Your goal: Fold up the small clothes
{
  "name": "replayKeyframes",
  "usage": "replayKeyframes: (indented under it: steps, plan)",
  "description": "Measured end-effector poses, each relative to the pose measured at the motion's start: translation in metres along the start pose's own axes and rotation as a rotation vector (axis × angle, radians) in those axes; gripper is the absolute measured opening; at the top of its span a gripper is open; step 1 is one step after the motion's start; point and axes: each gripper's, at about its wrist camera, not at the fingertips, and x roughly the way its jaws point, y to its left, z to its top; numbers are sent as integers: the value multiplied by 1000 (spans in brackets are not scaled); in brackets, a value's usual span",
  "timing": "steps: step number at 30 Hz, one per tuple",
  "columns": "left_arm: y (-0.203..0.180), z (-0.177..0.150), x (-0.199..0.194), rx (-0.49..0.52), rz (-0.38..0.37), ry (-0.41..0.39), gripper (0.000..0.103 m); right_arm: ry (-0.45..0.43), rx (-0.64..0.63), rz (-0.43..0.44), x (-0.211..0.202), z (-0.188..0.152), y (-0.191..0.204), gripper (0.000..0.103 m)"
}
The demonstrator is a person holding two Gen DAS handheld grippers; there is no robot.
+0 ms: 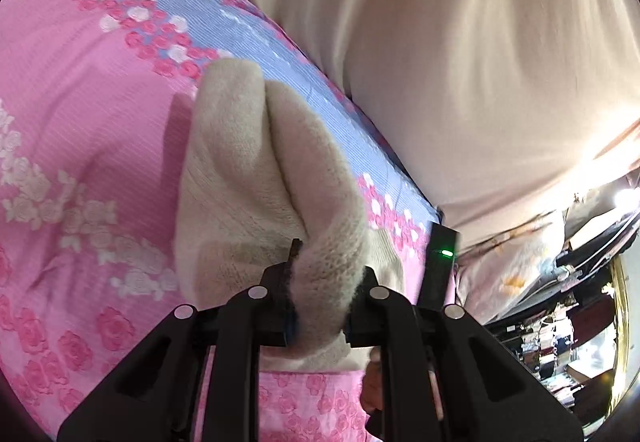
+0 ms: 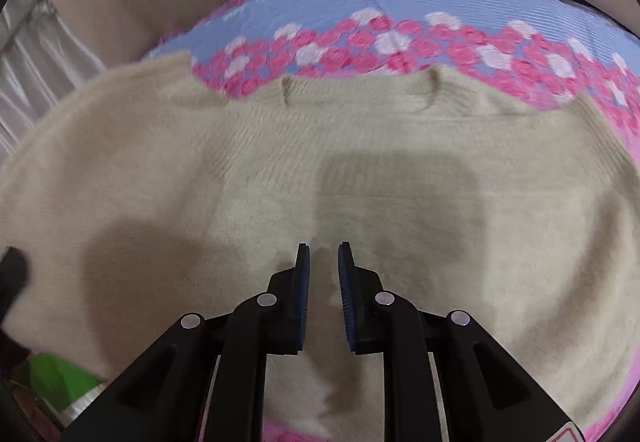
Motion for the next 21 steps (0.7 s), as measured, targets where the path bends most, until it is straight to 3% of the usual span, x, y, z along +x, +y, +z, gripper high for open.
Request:
replayKeyframes:
  steps: [11,17,21]
  plan:
    - [-94,-20,53,195,-77,118,14,-161,239,-53,-91,-50,-116,24]
    - [-156,-57,119,347,-128,263,14,-234,357,-68,-134,-84,-172,24]
    - [-153,-105,181,427,-36,447,17,-219,402,-81,-138,-99,-189,25]
